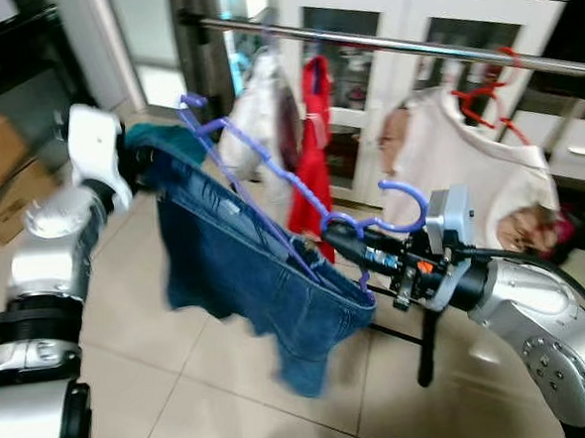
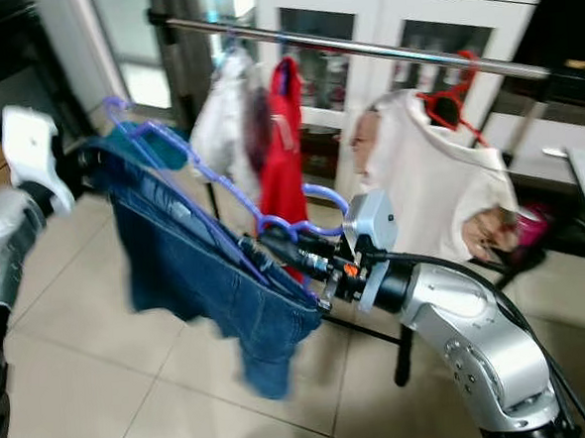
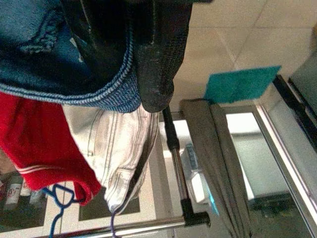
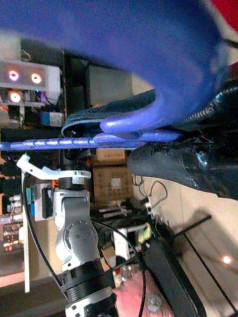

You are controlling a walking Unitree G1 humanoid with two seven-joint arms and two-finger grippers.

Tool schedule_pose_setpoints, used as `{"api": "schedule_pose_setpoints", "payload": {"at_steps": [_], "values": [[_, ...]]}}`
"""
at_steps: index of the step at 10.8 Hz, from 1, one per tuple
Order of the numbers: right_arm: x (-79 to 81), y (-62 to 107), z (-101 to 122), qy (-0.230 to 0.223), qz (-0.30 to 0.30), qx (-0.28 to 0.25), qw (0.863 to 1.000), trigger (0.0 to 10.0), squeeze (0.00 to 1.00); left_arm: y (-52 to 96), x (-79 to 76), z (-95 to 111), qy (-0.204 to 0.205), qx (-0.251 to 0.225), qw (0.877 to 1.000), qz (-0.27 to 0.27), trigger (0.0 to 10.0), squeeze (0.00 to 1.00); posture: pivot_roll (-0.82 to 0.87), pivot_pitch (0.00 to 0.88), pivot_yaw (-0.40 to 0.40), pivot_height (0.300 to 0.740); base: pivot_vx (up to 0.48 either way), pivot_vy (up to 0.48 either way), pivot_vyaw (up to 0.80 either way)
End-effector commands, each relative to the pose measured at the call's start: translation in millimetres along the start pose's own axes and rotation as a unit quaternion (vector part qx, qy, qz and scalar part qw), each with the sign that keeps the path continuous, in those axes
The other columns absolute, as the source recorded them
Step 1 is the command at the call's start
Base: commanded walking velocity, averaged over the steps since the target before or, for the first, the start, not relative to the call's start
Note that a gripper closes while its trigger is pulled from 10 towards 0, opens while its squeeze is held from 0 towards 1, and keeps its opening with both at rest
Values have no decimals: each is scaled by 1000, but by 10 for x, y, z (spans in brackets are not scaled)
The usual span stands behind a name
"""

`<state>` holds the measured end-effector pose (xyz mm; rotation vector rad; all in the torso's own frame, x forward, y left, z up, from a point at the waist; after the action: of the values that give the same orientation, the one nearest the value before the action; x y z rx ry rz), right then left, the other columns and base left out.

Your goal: Hang hanger

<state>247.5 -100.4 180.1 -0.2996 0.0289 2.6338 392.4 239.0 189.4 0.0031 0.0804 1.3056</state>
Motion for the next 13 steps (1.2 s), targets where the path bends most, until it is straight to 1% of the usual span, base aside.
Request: {"api": "schedule_pose_setpoints", "payload": {"at_steps": [1,2,3,4,5,6,7,8,9,10,11,12,13], "values": [[-58,79,-85,-10,-26,24,999,0,0,-44,-30,298,-15,-47,999,-10,0,0,-123,0,29,740,0,0,0],[-228,34,-85,-19,-103,15,994,0,0,-86,-173,131,-9,-15,999,-45,0,0,-130,0,35,740,0,0,0],[-500,-4,-53,-52,-231,-13,972,0,0,-56,-532,-195,-7,33,991,-133,0,0,-140,0,43,740,0,0,0],[-666,13,-19,-101,-321,-59,940,0,0,26,-906,-390,17,49,978,-204,0,0,-133,0,48,740,0,0,0],[-746,76,-72,-138,-383,-80,910,0,0,123,-1149,-494,31,57,968,-242,0,0,-129,0,41,740,0,0,0],[-693,129,-229,-102,-413,-30,905,0,0,230,-1121,-530,46,53,971,-230,0,0,-129,0,28,740,0,0,0],[-636,201,-331,-113,-441,-10,890,2627,0,336,-1070,-520,70,42,975,-208,0,0,-129,0,24,740,0,0,0],[-573,253,-370,-116,-446,7,887,10000,0,434,-1051,-499,88,29,978,-185,0,0,-129,0,24,740,0,0,0],[-520,341,-391,-77,-451,51,888,10000,0,487,-1012,-525,95,25,985,-142,8039,0,-111,18,29,740,0,0,0],[-487,431,-382,-75,-472,57,877,10000,0,517,-1018,-556,98,29,987,-124,10000,0,-109,27,18,740,0,0,-800],[-424,514,-360,-71,-504,52,859,10000,0,551,-1035,-557,96,25,991,-91,10000,0,-126,24,21,740,0,0,-800],[-422,506,-347,-76,-513,51,853,10000,0,538,-1095,-464,120,-1,989,-86,10000,0,-139,25,28,740,0,0,-800],[-440,483,-330,-80,-515,49,852,10000,0,520,-1189,-475,69,3,992,-110,10000,0,-138,40,35,740,0,0,-800]]}}
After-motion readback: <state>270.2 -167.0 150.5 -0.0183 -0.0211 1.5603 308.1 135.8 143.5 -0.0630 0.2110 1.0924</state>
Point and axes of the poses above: a point about 5 cm out from each wrist's last joint towards the gripper, its own y axis pointing back from the gripper into the wrist, its own z axis along the axis of the wrist's last joint, x = y × z, the point moved 3 cm from there along -y, pointing out of the wrist towards the gripper, and after that the axes turned 15 degrees about y, right-handed, at the moved point
